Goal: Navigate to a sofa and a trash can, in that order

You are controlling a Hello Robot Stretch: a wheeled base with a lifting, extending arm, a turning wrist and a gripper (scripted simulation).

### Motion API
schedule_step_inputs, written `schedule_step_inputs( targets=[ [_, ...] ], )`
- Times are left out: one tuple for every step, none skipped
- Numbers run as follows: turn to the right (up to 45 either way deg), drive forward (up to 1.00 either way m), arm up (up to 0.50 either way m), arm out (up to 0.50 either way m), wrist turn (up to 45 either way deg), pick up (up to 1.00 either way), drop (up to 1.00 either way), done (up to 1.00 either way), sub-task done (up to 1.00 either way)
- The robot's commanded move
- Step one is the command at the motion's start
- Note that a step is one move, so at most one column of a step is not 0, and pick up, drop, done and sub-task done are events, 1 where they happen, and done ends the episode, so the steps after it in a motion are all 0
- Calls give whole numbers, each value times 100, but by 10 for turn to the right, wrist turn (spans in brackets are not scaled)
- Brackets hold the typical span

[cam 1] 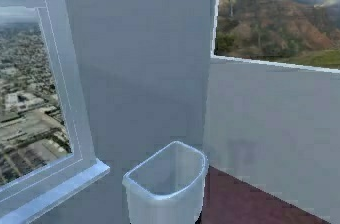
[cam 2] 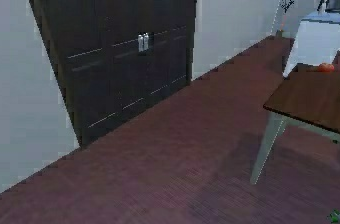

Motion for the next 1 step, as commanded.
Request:
schedule_step_inputs(
  targets=[
    [0,0,0,0,0,0,0,100,0]
  ],
)
